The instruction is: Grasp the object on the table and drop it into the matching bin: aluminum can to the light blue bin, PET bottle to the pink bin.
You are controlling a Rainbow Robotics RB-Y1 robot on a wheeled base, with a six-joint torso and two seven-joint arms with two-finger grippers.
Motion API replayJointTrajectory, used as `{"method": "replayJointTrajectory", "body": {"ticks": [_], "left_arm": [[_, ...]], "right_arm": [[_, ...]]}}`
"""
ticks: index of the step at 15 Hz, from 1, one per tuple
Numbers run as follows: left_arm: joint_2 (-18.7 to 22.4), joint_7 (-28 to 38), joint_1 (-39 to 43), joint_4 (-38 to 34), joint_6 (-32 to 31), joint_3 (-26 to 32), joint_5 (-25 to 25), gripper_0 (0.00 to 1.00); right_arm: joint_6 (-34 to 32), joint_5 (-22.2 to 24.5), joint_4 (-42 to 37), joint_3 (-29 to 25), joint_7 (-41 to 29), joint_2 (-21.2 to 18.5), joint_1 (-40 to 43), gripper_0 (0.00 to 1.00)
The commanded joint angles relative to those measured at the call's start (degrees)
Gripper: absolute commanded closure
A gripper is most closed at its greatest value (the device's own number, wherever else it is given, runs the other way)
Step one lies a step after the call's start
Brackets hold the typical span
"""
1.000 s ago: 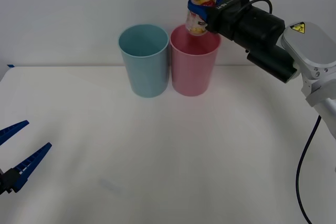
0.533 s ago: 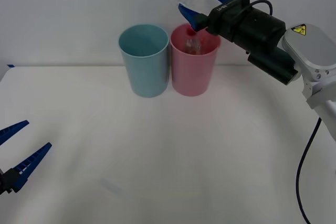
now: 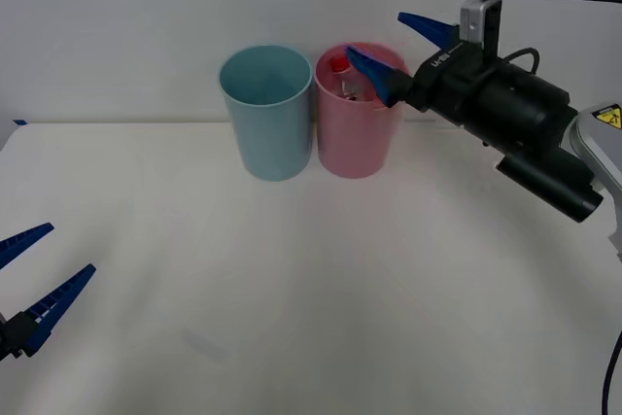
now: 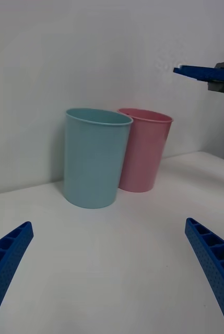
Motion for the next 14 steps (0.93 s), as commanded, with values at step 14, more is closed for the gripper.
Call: {"method": "replayJointTrajectory", "body": {"ticks": [14], "left_arm": [[0.0,0.0,0.0,0.0,0.0,0.0,0.0,0.0]], "right_arm": [[-25.57,-2.06,-17.93,-22.56,10.47,2.91,34.09,0.0]]}}
